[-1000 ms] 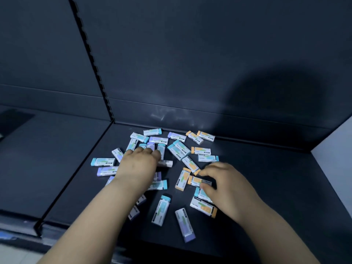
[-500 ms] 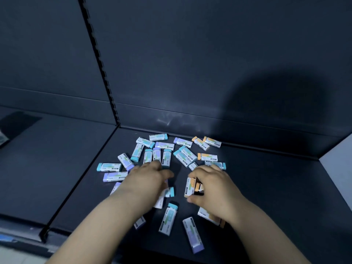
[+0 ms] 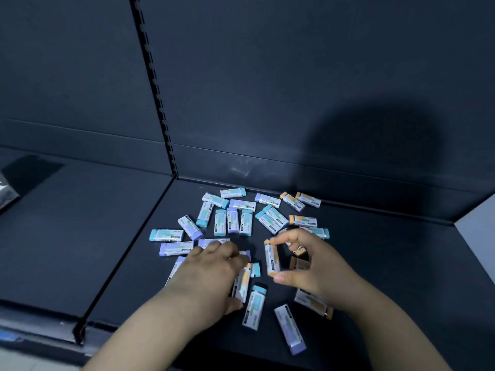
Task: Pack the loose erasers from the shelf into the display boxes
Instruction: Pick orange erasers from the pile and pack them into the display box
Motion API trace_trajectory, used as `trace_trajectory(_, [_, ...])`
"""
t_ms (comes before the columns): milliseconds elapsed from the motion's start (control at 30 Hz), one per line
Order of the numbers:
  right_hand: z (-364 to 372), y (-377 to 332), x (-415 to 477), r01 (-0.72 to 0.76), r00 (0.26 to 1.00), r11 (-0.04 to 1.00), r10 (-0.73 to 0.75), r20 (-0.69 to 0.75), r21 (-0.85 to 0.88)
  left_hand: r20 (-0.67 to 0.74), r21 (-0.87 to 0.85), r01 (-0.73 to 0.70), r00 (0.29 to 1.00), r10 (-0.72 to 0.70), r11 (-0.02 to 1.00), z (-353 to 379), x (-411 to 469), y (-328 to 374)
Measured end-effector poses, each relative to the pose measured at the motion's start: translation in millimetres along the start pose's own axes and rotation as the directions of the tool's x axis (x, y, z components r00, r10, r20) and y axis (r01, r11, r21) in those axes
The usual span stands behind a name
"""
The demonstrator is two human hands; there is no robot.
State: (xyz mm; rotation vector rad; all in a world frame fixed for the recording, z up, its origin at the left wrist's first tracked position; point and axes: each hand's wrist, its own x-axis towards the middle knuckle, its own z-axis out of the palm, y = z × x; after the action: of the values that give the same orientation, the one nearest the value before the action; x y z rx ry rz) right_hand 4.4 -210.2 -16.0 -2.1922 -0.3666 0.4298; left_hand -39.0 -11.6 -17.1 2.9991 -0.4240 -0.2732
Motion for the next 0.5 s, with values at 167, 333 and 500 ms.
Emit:
trace_trajectory(167, [11,-1,5,0.034,0.999,0.916,-0.034,0.008,-0.399,-0.018,0.016,-0.003,1.0,0.004,1.0,4,-2,3])
trace_trajectory(333, [16,0,8,0.126,0.992,0.826,-0.113,0.056,-0.55,-0.025,-0.001,-0.002,1.0,0.002,1.0,7,-3,4])
trace_trajectory(500, [16,1,11,0.147,0.989,0.73,-0.117,0.09,-0.667,-0.016,0.034,0.012,1.0,-0.012,0.999,5,-1,11])
